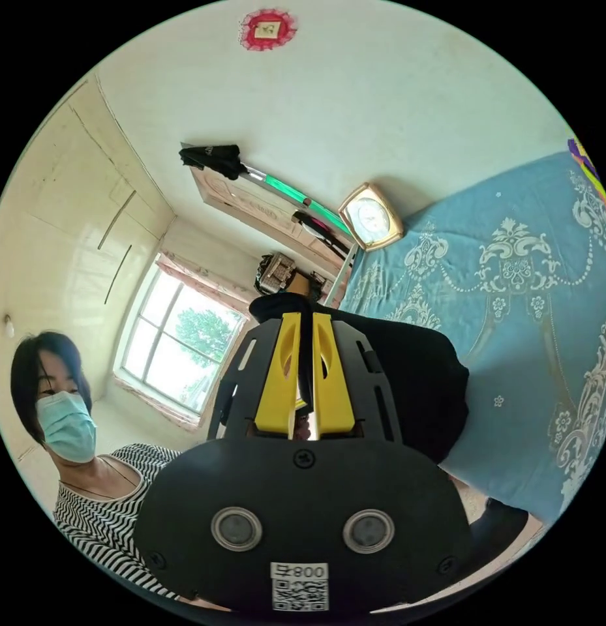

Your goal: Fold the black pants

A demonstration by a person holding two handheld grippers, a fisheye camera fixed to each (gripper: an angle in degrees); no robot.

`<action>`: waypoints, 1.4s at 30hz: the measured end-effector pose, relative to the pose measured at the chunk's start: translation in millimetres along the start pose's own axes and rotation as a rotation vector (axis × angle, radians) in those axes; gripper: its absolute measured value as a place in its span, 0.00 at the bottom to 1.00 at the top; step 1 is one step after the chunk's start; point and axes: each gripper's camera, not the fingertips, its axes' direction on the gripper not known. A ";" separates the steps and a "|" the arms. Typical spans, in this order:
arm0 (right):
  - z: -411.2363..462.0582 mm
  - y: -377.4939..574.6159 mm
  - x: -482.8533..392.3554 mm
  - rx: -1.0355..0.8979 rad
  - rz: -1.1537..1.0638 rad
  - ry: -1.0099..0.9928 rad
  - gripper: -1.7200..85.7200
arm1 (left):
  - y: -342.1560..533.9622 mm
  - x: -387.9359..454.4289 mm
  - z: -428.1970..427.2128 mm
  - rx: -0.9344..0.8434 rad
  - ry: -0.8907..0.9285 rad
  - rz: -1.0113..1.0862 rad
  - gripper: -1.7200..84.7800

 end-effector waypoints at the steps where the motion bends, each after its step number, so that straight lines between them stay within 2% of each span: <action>1: -15.5 -2.6 0.4 0.025 -0.020 0.016 0.05 | 11.2 -20.3 1.6 -0.029 -0.030 -0.037 0.10; 5: -55.6 -3.6 7.5 0.080 -0.049 0.062 0.05 | 31.9 -86.8 22.2 -0.164 -0.084 -0.150 0.13; 12: -108.3 10.0 57.0 0.158 0.040 0.121 0.05 | 27.1 -182.4 55.2 -0.249 -0.153 -0.380 0.15; 15: -123.9 12.7 77.2 0.188 0.070 0.113 0.05 | 28.3 -217.0 78.8 -0.342 -0.119 -0.458 0.14; 19: -136.6 11.2 98.9 0.203 0.094 0.126 0.05 | 25.9 -246.8 79.2 -0.361 -0.115 -0.478 0.07; 25: -168.3 14.3 114.2 0.249 0.096 0.121 0.05 | 13.4 -259.1 12.4 -0.135 0.071 -0.402 0.05; 28: -192.1 17.5 115.8 0.299 0.085 0.083 0.05 | -2.0 -256.9 -39.4 -0.011 0.095 -0.323 0.04; 36: -229.9 5.5 108.0 0.410 0.005 0.009 0.05 | -81.8 -257.0 -177.4 0.304 -0.019 -0.102 0.04; 38: -229.2 4.9 113.9 0.399 0.016 0.058 0.05 | -107.9 -254.8 -204.4 0.357 -0.097 -0.036 0.04; 42: -211.6 22.6 178.7 0.277 0.191 0.249 0.04 | -119.6 -271.5 -204.4 0.343 -0.106 -0.046 0.04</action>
